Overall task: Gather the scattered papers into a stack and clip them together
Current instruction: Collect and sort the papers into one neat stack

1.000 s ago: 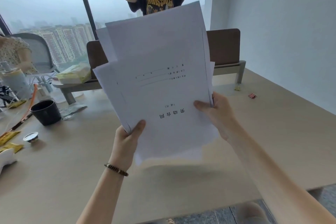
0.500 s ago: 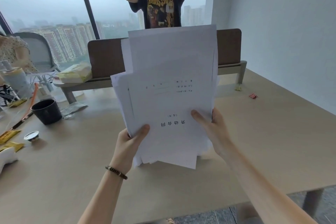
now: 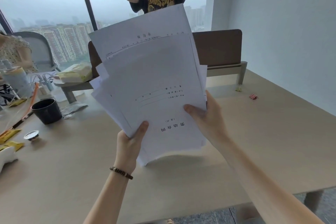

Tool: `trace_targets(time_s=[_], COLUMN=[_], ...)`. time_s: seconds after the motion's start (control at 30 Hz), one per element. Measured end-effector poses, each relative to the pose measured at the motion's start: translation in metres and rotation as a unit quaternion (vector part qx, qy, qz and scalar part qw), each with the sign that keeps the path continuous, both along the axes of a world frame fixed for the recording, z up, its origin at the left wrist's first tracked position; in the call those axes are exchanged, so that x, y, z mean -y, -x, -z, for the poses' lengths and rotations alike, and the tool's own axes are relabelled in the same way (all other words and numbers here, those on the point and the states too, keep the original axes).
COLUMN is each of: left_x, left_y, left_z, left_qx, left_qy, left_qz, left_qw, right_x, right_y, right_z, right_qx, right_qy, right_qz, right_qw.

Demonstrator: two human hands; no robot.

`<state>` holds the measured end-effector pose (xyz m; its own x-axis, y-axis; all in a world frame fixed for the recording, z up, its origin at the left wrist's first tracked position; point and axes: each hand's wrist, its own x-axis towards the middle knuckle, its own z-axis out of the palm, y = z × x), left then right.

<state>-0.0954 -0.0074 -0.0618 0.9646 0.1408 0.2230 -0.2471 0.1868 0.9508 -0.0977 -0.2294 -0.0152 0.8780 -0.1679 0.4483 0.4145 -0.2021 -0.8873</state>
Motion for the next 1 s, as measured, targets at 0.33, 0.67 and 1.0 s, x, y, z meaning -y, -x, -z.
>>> trace_targets(time_s=[0.33, 0.67, 1.0], left_x=[-0.008, -0.013, -0.015], left_y=[0.0, 0.006, 0.004], left_z=[-0.007, -0.018, -0.026], left_qx=[-0.034, -0.017, 0.017], left_qy=[-0.043, -0.057, -0.04], left_qz=[0.072, 0.107, 0.094], left_qw=[0.996, 0.992, 0.995], right_x=[0.004, 0.01, 0.004], right_y=[0.008, 0.006, 0.005], right_z=[0.032, 0.035, -0.012], right_qx=[-0.065, -0.136, 0.013], right_qy=[-0.074, -0.017, -0.082], right_qz=[0.0, -0.045, -0.007], right_qw=[0.995, 0.989, 0.997])
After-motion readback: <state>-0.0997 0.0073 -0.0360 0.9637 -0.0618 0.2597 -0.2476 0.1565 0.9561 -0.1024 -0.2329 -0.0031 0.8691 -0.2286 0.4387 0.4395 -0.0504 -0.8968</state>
